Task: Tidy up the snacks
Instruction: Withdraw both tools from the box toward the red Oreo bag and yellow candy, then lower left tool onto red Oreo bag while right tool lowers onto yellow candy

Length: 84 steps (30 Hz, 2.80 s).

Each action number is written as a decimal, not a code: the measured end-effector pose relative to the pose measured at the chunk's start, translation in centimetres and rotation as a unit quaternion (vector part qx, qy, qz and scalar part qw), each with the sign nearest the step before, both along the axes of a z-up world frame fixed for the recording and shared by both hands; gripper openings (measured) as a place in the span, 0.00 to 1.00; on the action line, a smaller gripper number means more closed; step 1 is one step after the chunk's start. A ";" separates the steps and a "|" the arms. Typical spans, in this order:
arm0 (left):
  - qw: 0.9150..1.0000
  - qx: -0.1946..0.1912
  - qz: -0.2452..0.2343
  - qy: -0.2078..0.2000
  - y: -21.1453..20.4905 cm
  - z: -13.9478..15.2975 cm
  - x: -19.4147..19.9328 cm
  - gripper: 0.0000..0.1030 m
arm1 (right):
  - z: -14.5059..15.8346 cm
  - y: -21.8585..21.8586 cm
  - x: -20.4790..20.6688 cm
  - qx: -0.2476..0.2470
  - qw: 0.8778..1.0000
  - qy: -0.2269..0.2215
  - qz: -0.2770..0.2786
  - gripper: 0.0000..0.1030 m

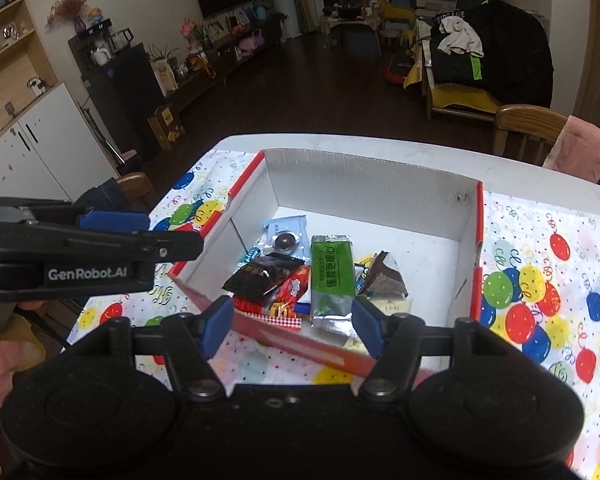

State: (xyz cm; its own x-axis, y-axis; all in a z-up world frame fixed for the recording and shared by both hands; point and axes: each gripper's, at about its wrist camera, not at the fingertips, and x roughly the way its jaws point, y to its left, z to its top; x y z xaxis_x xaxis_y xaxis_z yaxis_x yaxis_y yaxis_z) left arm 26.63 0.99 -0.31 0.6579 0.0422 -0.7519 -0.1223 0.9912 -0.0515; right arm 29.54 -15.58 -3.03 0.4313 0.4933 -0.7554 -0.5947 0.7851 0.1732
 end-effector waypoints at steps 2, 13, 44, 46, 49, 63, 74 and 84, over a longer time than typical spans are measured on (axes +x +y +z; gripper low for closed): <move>1.000 -0.001 0.000 -0.003 0.0 0.1 -0.8 0.57 | 0.2 -0.5 -0.7 0.007 1.000 -0.005 -0.003 0.72; 0.999 0.001 -0.022 -0.024 -0.6 0.1 -4.9 0.66 | 0.0 -1.8 -4.5 0.022 0.999 -0.027 0.004 0.86; 0.984 -0.042 -0.022 0.173 -2.7 -9.6 -4.5 0.81 | -6.0 -6.4 -12.2 0.005 1.000 -0.014 -0.022 1.00; 0.980 -0.045 -0.019 0.192 -3.0 -10.7 -3.7 0.81 | -6.1 -6.9 -12.3 0.004 1.000 -0.011 -0.027 1.00; 0.975 -0.044 -0.009 0.216 -3.4 -12.1 -2.7 0.80 | -6.4 -7.5 -12.6 0.001 0.999 -0.008 -0.032 1.00; 0.969 -0.066 0.019 0.237 -3.0 -14.2 -1.9 0.73 | -8.1 -7.6 -12.6 -0.012 0.999 0.028 -0.014 1.00; 0.964 -0.115 0.050 0.232 -0.4 -14.8 -3.1 0.53 | -10.7 -2.5 -11.8 -0.059 0.993 0.014 0.097 0.97; 0.962 -0.136 0.081 0.222 2.0 -14.7 -4.8 0.49 | -13.3 1.9 -10.0 -0.120 0.976 0.005 0.180 0.79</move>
State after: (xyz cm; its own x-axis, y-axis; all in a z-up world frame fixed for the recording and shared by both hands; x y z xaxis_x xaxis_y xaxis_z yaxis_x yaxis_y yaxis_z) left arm 21.88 3.01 -14.96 0.2697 -0.1213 -0.9553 -0.3433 0.9148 -0.2130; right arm 19.54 -13.68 -16.29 0.2550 0.4207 -0.8706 -0.8390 0.5438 0.0170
